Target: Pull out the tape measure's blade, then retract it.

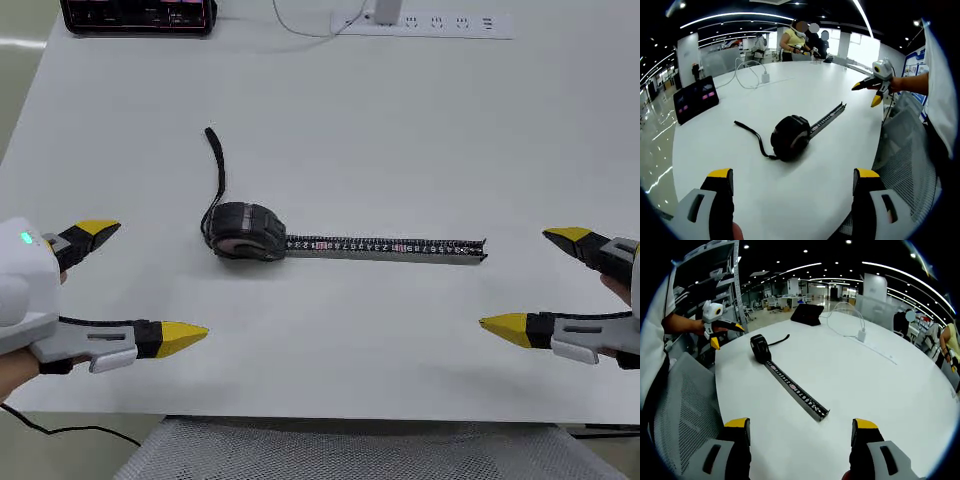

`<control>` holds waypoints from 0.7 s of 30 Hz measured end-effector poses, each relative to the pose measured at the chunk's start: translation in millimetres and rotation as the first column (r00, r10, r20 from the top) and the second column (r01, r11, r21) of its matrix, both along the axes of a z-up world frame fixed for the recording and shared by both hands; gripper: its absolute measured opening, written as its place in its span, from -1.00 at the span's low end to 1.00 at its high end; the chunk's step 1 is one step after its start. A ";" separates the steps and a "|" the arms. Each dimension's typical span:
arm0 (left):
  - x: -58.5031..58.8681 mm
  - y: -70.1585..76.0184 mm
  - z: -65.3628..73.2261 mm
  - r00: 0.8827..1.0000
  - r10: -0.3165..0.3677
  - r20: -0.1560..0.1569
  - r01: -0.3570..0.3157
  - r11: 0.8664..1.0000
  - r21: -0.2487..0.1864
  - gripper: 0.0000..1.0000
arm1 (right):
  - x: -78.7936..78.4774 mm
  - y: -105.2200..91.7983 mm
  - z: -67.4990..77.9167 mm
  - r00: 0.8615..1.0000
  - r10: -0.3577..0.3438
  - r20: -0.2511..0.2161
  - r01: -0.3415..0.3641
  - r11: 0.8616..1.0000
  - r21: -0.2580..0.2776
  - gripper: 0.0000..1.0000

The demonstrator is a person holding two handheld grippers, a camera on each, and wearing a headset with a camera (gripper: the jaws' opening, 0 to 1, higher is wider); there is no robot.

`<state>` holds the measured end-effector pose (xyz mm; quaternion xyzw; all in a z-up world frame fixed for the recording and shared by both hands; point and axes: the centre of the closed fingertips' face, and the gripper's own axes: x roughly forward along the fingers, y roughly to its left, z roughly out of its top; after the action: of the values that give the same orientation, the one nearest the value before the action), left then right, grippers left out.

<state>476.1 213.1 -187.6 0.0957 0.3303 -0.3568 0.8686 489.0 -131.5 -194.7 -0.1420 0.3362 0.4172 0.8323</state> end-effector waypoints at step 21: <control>-23.6 1.0 -3.1 0.997 0.077 -0.015 -0.078 0.996 -0.045 0.97 | -20.4 -4.0 -1.1 0.998 -0.058 0.028 0.057 0.998 0.026 0.86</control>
<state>452.5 214.0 -190.7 0.0606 0.3311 -0.3309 0.8816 468.5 -135.5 -195.8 -0.1279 0.3231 0.3951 0.8504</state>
